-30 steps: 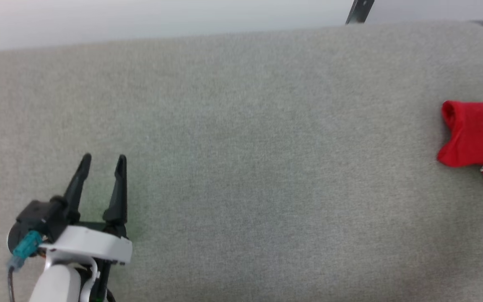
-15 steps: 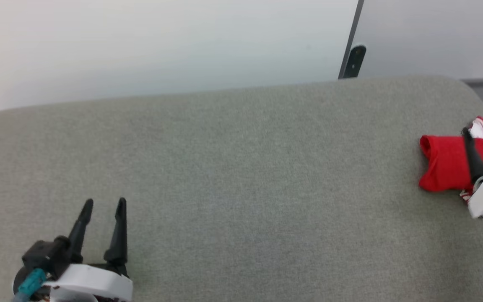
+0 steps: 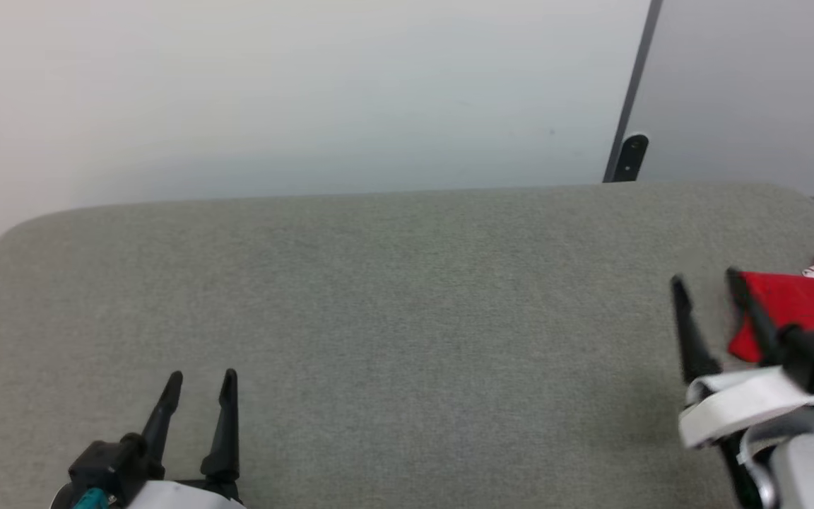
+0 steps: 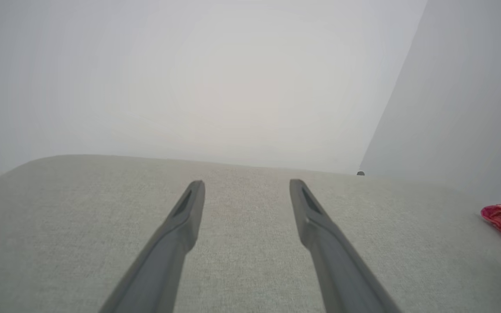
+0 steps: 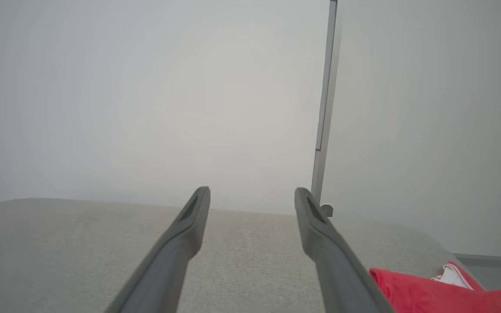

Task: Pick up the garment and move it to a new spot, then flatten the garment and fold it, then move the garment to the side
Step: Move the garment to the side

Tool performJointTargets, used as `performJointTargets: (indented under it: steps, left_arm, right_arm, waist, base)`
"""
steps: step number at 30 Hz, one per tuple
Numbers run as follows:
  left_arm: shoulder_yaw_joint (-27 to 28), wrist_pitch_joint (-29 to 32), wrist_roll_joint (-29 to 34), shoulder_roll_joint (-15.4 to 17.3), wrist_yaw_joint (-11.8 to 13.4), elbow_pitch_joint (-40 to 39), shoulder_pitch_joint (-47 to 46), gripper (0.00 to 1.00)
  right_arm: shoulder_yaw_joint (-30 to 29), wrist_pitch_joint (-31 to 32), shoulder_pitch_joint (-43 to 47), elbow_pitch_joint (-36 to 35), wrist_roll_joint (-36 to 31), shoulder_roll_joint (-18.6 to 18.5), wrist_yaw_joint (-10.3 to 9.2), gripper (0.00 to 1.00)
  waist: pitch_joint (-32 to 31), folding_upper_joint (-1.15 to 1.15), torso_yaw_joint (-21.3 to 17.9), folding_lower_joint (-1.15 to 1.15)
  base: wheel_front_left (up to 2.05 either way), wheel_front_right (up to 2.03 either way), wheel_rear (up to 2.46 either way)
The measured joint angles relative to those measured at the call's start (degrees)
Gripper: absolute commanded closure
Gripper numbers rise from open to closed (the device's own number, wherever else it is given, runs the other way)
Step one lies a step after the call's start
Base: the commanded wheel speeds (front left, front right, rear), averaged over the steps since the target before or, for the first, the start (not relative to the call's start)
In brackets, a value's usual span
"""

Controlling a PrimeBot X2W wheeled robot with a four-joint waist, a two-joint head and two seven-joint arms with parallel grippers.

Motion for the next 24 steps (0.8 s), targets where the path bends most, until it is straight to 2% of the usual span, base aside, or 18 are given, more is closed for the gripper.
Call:
performJointTargets:
  steps: [7,17,24]
  left_arm:
    - [0.48,0.00,1.32,-0.07,0.00,-0.48,0.18,0.00]
    - [2.80,0.00,2.49,1.74,0.00,-1.60,1.20,0.00]
    - [1.59,0.00,1.22,2.64,0.00,-2.77,2.16,0.00]
  right_arm:
    - [2.00,-0.01,1.55,0.87,-2.57,4.02,0.00,0.00]
    - [0.86,-0.01,2.93,1.76,-4.32,4.83,0.00,0.00]
    - [-2.36,-0.01,5.22,0.77,-5.12,4.90,0.00,0.00]
  waist:
    - [-1.30,0.00,1.90,0.00]
    - [-2.41,0.00,2.32,0.00]
    - [-2.33,0.00,2.05,0.00]
  base:
    - [0.00,0.00,0.00]
    - [0.00,0.00,0.00]
    - [0.00,0.00,0.00]
